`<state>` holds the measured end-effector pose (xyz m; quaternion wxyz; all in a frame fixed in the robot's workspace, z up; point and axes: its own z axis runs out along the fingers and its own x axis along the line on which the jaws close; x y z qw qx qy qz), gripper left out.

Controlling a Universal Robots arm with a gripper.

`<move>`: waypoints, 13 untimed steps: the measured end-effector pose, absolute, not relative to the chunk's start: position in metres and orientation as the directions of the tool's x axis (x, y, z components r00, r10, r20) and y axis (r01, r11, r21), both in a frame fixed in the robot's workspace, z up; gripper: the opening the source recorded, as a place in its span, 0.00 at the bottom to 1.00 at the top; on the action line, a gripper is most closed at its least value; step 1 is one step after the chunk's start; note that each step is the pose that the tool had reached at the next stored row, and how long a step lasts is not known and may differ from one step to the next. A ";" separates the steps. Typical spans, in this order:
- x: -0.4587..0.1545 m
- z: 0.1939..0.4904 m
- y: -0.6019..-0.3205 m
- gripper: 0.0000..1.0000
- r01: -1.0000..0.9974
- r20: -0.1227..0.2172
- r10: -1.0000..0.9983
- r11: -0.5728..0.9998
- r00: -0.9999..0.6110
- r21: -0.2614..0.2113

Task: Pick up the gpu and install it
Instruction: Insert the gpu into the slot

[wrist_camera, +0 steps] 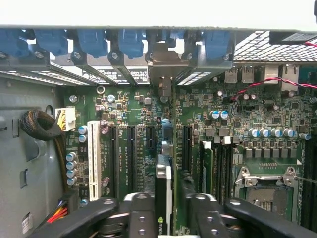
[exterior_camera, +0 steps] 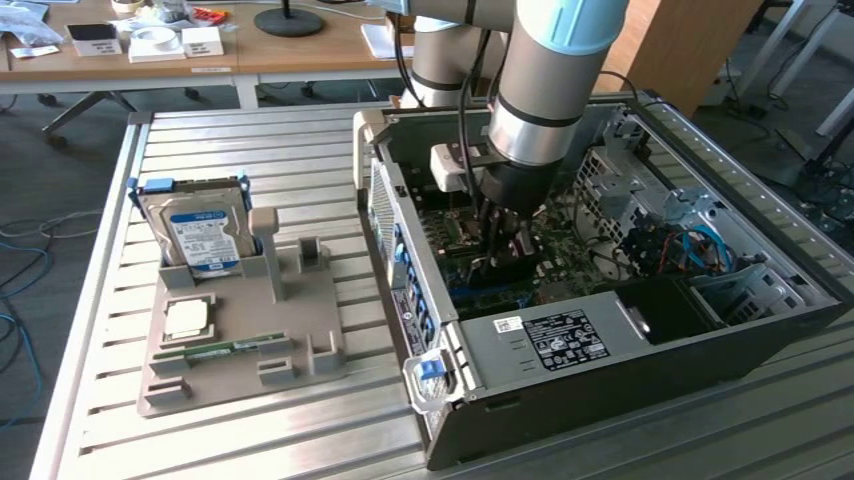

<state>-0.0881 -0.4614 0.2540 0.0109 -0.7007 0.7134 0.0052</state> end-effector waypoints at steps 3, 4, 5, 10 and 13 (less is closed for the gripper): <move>-0.088 0.254 -0.461 0.26 -1.000 -0.023 -1.000 0.018 -0.018 -0.008; -0.088 0.254 -0.461 0.26 -1.000 -0.023 -1.000 0.018 -0.018 -0.008; -0.088 0.254 -0.461 0.26 -1.000 -0.023 -1.000 0.018 -0.018 -0.008; -0.088 0.253 -0.462 0.26 -1.000 -0.023 -1.000 0.018 -0.018 -0.008; -0.088 0.253 -0.462 0.26 -1.000 -0.023 -1.000 0.018 -0.018 -0.008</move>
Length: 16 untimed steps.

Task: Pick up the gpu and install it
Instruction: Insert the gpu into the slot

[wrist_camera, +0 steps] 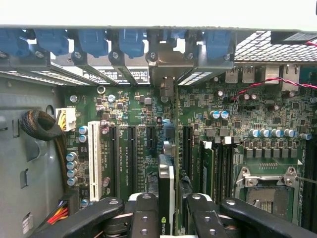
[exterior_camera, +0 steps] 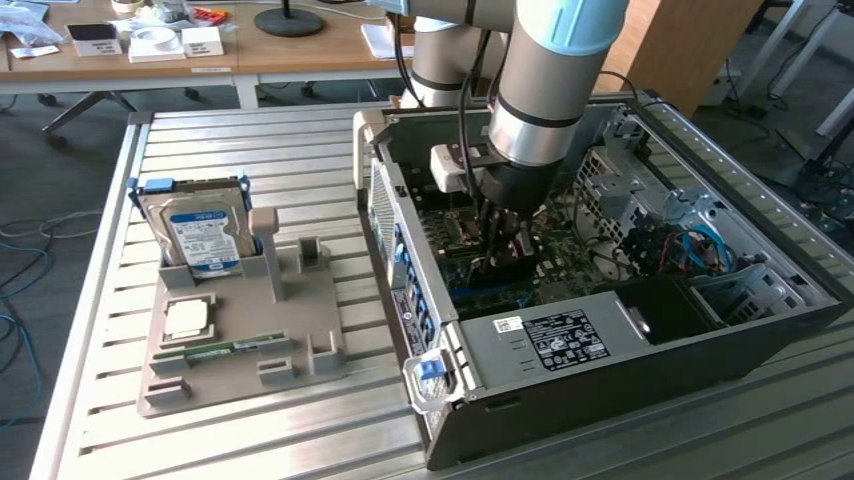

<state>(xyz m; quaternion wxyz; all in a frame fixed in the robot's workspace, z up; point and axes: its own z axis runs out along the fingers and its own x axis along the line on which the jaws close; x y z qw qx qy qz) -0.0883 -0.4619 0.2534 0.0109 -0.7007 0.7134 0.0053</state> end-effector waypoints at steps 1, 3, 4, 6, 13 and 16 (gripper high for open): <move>-0.088 0.253 -0.462 0.26 -1.000 -0.023 -1.000 0.018 -0.018 -0.008; -0.088 0.253 -0.462 0.26 -1.000 -0.023 -1.000 0.018 -0.018 -0.008; -0.089 0.253 -0.462 0.26 -1.000 -0.023 -1.000 0.018 -0.018 -0.008; -0.089 0.253 -0.462 0.26 -1.000 -0.023 -1.000 0.018 -0.018 -0.008; -0.090 0.253 -0.462 0.26 -1.000 -0.023 -1.000 0.018 -0.018 -0.008; -0.090 0.252 -0.462 0.26 -1.000 -0.023 -1.000 0.018 -0.018 -0.008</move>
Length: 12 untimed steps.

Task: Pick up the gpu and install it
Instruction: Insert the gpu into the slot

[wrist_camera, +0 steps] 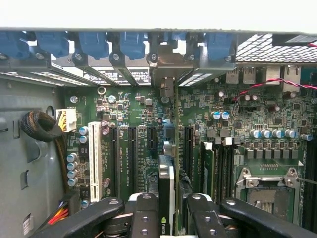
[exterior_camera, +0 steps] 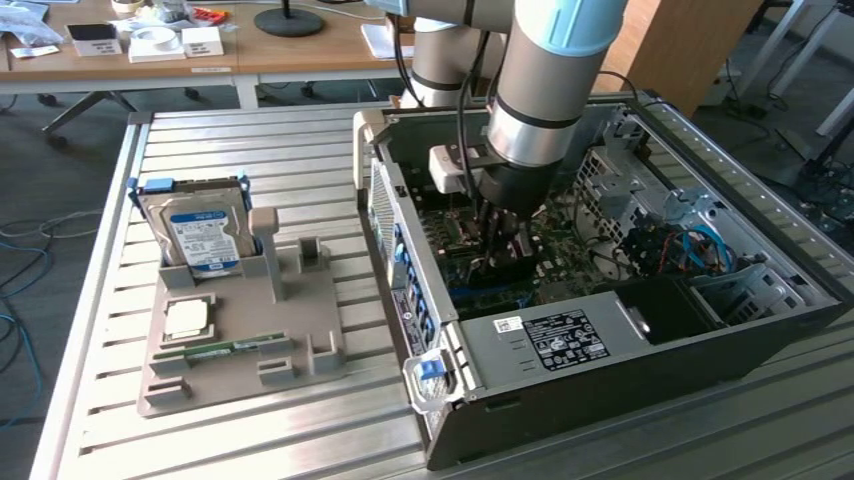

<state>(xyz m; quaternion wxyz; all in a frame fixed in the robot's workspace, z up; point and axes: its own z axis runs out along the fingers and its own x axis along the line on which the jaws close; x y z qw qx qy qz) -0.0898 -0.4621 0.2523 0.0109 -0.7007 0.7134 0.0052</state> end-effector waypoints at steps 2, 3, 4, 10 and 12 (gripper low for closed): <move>-0.090 0.252 -0.462 0.26 -1.000 -0.023 -1.000 0.018 -0.018 -0.008; -0.090 0.252 -0.462 0.26 -1.000 -0.023 -1.000 0.018 -0.018 -0.008; -0.090 0.252 -0.462 0.26 -1.000 -0.023 -1.000 0.018 -0.018 -0.008; -0.090 0.251 -0.462 0.26 -1.000 -0.023 -1.000 0.018 -0.018 -0.008; -0.090 0.251 -0.462 0.26 -1.000 -0.024 -1.000 0.018 -0.018 -0.008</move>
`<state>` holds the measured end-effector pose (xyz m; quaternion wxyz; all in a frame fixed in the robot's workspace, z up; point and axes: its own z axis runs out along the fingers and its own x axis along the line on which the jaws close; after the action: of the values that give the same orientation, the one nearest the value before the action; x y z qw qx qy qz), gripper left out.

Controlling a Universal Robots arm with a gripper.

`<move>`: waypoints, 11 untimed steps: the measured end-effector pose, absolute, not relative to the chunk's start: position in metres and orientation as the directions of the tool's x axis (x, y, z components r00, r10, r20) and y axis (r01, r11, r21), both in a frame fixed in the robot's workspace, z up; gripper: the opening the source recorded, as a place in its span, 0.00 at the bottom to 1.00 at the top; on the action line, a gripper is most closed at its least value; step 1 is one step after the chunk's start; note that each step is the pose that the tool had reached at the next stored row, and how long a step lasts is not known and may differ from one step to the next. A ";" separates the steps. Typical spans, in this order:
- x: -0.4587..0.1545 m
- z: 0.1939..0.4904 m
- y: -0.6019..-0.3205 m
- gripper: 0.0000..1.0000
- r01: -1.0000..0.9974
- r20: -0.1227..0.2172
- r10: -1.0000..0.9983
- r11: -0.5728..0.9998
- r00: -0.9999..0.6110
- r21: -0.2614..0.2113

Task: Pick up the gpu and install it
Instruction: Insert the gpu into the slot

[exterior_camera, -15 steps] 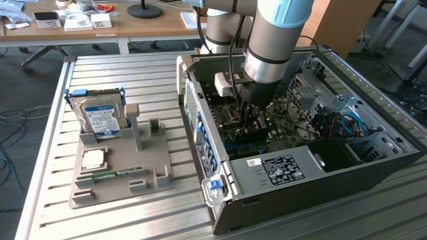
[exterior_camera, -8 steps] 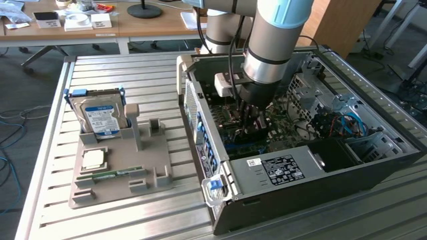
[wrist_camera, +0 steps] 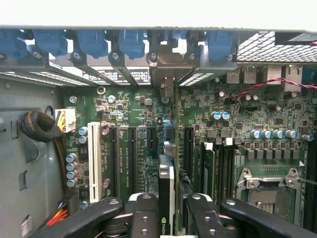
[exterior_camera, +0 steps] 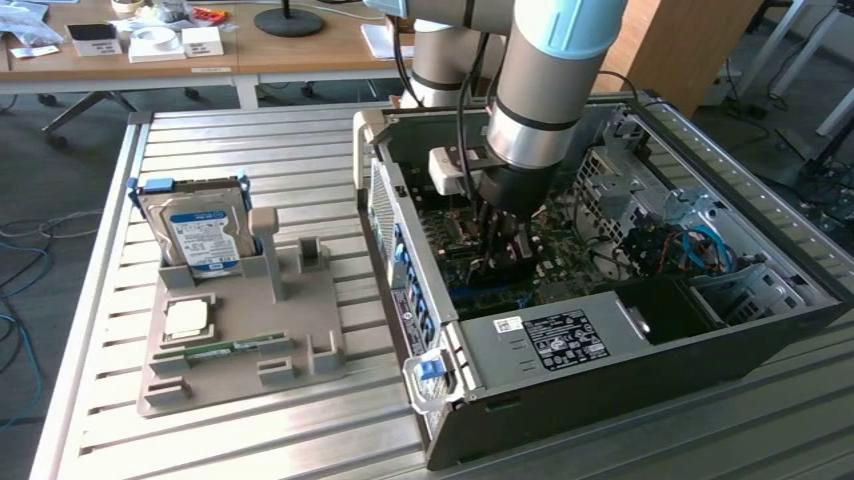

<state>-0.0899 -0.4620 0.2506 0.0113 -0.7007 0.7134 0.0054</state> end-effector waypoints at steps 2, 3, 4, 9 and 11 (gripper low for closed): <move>-0.090 0.251 -0.462 0.26 -1.000 -0.023 -1.000 0.018 -0.018 -0.008; -0.090 0.251 -0.462 0.26 -1.000 -0.023 -1.000 0.018 -0.018 -0.008; -0.090 0.251 -0.462 0.26 -1.000 -0.023 -1.000 0.018 -0.018 -0.008; -0.090 0.251 -0.462 0.26 -1.000 -0.023 -1.000 0.018 -0.018 -0.008; -0.090 0.251 -0.462 0.33 -1.000 -0.023 -1.000 0.018 -0.018 -0.008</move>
<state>-0.0901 -0.4621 0.2508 0.0110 -0.7006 0.7135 0.0054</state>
